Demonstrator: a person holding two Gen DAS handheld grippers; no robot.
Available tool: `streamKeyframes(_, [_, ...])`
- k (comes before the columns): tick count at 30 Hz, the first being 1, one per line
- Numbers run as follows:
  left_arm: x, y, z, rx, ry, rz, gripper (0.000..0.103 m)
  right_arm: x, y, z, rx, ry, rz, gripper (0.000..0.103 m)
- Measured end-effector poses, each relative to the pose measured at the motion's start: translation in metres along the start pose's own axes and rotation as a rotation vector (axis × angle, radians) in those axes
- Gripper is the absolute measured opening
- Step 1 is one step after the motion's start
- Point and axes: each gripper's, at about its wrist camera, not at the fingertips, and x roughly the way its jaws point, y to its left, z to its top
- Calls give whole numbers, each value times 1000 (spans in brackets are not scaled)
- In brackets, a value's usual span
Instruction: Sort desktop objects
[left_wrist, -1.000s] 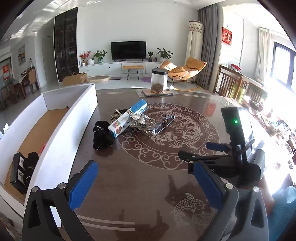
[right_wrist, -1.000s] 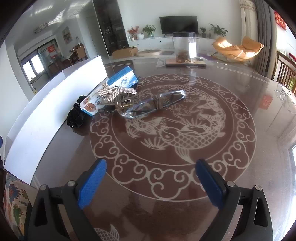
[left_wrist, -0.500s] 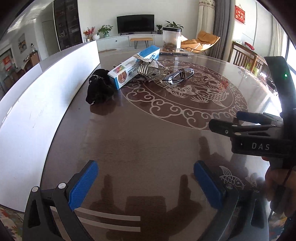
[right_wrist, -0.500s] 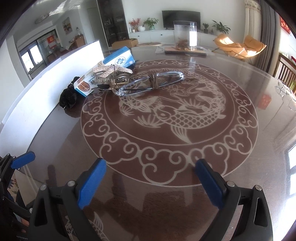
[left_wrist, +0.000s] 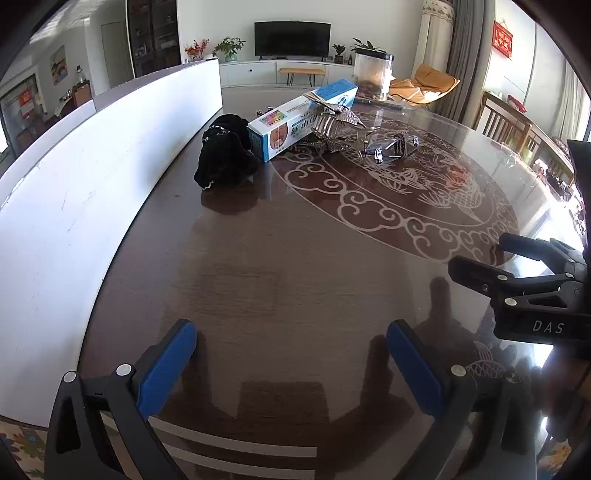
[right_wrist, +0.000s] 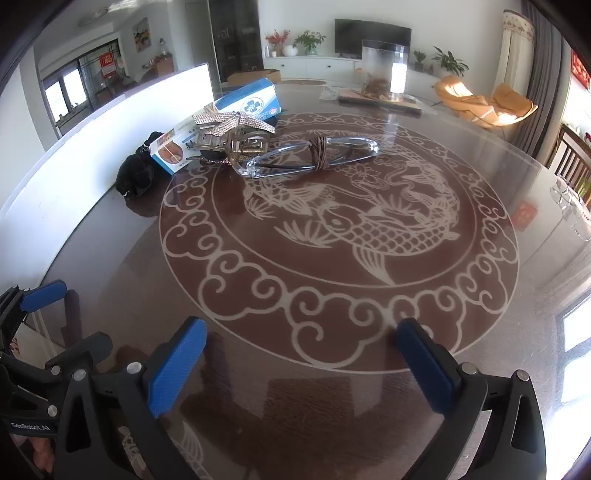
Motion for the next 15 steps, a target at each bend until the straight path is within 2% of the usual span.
streamKeyframes(11, [1,-3,-2,15,-9,19,103,2,4,0,-19,10,-22,103])
streamKeyframes(15, [2,-3,2,11,21,25,103,2,4,0,-24,12,-27,103])
